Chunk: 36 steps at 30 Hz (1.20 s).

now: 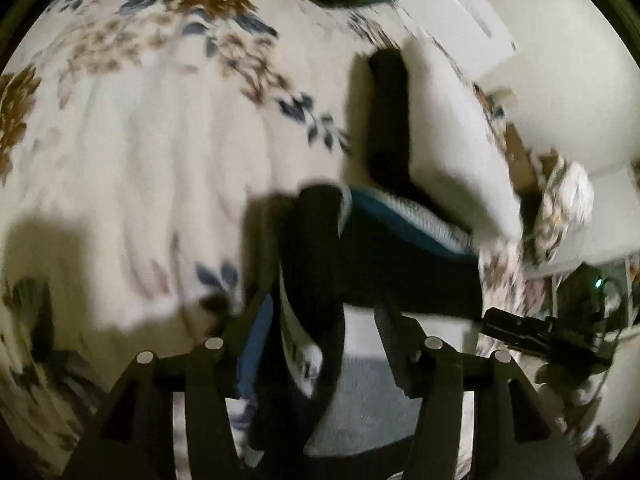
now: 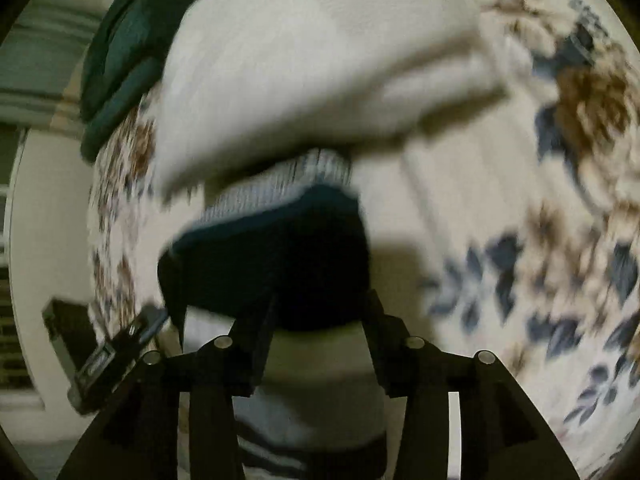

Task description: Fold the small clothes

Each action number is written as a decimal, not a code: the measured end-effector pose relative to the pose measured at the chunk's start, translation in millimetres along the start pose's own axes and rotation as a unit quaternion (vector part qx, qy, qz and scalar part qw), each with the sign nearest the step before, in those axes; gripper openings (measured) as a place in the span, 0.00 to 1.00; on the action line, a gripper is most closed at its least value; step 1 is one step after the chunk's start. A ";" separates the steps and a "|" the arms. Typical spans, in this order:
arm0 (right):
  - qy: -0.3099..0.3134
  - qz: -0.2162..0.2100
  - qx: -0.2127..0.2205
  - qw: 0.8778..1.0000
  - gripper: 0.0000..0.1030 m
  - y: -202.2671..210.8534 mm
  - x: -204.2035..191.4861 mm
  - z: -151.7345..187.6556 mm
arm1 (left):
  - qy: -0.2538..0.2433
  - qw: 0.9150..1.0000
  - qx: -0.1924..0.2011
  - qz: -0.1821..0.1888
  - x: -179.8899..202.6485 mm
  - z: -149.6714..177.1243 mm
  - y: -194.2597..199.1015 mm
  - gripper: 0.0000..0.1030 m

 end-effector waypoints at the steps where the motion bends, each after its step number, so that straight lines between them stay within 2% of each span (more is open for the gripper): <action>1: 0.011 0.007 -0.012 1.000 0.44 -7.6 -1.7 11.7 | -0.012 1.000 -0.013 -0.023 -4.4 4.2 -12.3 0.49; 3: 0.034 0.051 -0.023 0.998 0.44 -26.7 3.0 30.0 | -0.012 0.998 -0.031 -0.046 -16.3 13.9 -28.0 0.50; 5: 0.033 0.090 -0.029 0.995 0.47 -37.9 14.8 36.3 | 0.007 0.998 -0.037 -0.040 -21.2 18.2 -28.9 0.51; 9: 0.004 0.066 -0.017 0.998 0.50 -20.8 19.8 43.8 | 0.014 1.000 -0.014 -0.016 -8.3 28.6 10.7 0.49; 12: -0.013 0.041 -0.018 0.999 0.51 -3.7 27.0 63.0 | 0.023 1.000 -0.015 -0.005 -7.2 57.0 38.1 0.49; 14: -0.030 0.017 -0.036 0.999 0.57 2.7 34.7 92.5 | 0.036 0.999 -0.025 -0.005 -9.7 86.0 53.1 0.51; 17: -0.043 -0.003 -0.070 0.997 0.58 7.0 45.1 146.9 | 0.052 0.998 -0.043 -0.019 -19.2 136.8 72.6 0.53; 23: -0.059 -0.011 -0.137 0.989 0.58 -11.2 72.8 270.7 | 0.095 0.990 -0.078 -0.062 -40.4 246.0 98.8 0.54; 27: -0.060 -0.009 -0.162 0.985 0.58 -20.6 85.5 346.0 | 0.093 0.988 -0.091 -0.082 -46.6 304.0 111.2 0.54; 30: -0.065 -0.019 -0.184 0.981 0.58 -30.0 95.3 393.2 | 0.093 0.987 -0.105 -0.083 -53.9 331.4 108.3 0.54; 36: -0.051 -0.051 -0.253 0.965 0.58 -84.2 93.2 475.2 | 0.086 0.984 -0.146 -0.060 -72.2 375.1 85.9 0.54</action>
Point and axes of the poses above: each gripper's, at about its wrist camera, not at the fingertips, and y roughly against the way its jaws point, x to its right, z to its underside, the point moved 9 cm from there along -y, roughly the way its jaws point, and after that the axes turned 8 degrees about z, right-handed, at the moved point
